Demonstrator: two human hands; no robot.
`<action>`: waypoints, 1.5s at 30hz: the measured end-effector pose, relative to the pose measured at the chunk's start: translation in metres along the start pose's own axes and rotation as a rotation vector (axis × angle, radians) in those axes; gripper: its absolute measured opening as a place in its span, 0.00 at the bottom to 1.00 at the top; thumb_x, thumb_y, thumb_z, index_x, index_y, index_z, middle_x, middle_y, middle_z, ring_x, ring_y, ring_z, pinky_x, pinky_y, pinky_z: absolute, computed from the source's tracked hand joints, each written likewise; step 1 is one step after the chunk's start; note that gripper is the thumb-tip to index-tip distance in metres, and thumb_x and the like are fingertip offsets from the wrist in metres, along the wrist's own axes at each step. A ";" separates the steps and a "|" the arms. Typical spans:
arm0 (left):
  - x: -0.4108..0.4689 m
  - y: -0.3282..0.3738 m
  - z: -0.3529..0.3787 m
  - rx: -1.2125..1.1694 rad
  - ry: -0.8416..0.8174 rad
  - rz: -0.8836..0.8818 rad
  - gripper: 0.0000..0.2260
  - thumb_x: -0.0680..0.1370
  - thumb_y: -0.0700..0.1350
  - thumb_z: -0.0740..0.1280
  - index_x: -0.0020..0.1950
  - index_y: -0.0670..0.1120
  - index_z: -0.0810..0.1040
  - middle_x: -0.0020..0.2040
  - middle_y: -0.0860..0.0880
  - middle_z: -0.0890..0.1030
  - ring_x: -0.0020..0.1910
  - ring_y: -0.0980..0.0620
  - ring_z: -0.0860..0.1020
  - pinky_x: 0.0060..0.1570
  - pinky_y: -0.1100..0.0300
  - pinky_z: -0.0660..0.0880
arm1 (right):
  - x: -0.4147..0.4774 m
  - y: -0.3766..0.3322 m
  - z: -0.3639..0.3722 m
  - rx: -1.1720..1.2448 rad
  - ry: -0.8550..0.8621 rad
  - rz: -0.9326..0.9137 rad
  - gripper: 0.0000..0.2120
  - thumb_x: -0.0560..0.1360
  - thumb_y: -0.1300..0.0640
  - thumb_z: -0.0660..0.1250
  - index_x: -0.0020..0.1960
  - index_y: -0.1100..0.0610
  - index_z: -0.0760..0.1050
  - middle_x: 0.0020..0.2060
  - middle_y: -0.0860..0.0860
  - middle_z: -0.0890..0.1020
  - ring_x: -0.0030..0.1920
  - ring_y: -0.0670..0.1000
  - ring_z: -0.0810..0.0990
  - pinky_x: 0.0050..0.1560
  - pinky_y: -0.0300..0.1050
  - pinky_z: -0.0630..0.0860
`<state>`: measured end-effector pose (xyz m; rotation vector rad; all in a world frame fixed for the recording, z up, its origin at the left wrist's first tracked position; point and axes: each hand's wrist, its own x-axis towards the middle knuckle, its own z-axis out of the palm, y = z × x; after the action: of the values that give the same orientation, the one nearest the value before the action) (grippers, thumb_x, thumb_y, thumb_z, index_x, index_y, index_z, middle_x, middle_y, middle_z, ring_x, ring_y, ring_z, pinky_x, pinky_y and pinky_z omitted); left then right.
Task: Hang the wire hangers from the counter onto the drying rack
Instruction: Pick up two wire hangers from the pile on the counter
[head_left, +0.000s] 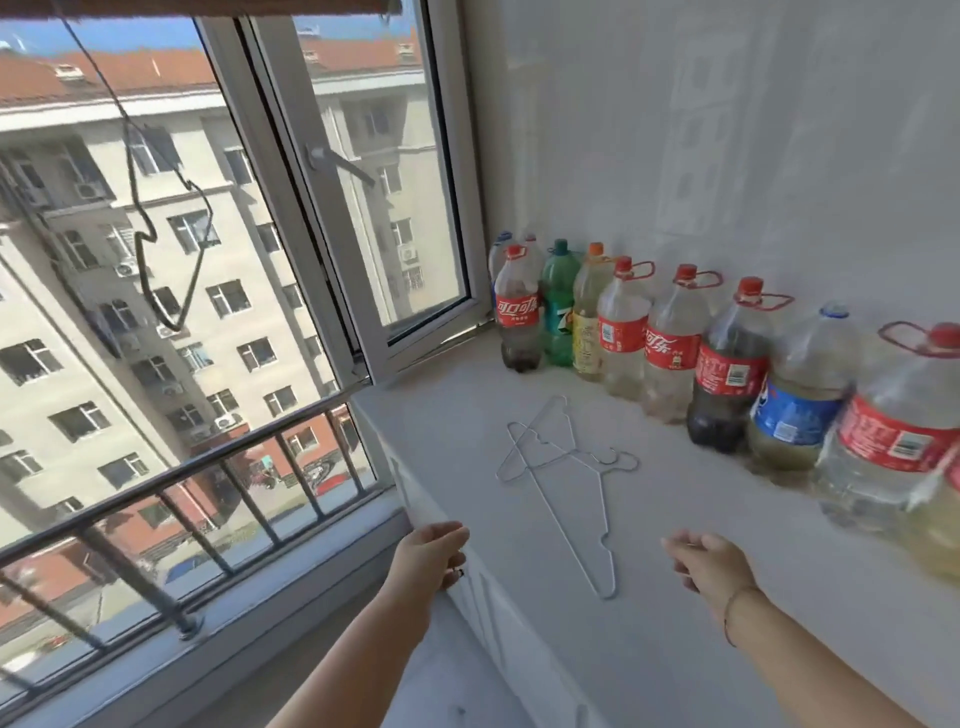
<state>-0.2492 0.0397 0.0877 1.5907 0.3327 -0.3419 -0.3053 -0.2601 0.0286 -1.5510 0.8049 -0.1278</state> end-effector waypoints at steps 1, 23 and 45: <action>0.005 -0.002 0.007 0.012 -0.009 0.002 0.06 0.75 0.39 0.68 0.52 0.41 0.78 0.37 0.46 0.76 0.35 0.51 0.74 0.36 0.61 0.71 | 0.003 0.004 -0.003 0.001 0.004 0.006 0.02 0.73 0.62 0.68 0.44 0.59 0.74 0.33 0.55 0.75 0.37 0.54 0.71 0.36 0.44 0.68; 0.222 0.001 0.128 0.639 -0.039 0.168 0.09 0.75 0.44 0.69 0.54 0.44 0.80 0.48 0.46 0.82 0.47 0.46 0.79 0.44 0.61 0.71 | 0.131 -0.003 0.081 -0.395 0.093 0.112 0.06 0.68 0.53 0.69 0.38 0.54 0.73 0.36 0.49 0.78 0.40 0.53 0.77 0.39 0.41 0.69; 0.320 -0.028 0.163 1.156 -0.186 0.268 0.06 0.74 0.44 0.66 0.48 0.50 0.82 0.50 0.48 0.79 0.55 0.47 0.75 0.52 0.56 0.73 | 0.170 0.026 0.115 -0.629 0.198 0.158 0.06 0.72 0.52 0.64 0.37 0.49 0.72 0.42 0.48 0.81 0.41 0.51 0.78 0.37 0.41 0.71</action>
<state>0.0280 -0.1201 -0.0771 2.6651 -0.3035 -0.5097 -0.1287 -0.2569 -0.0784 -2.0737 1.1955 0.1018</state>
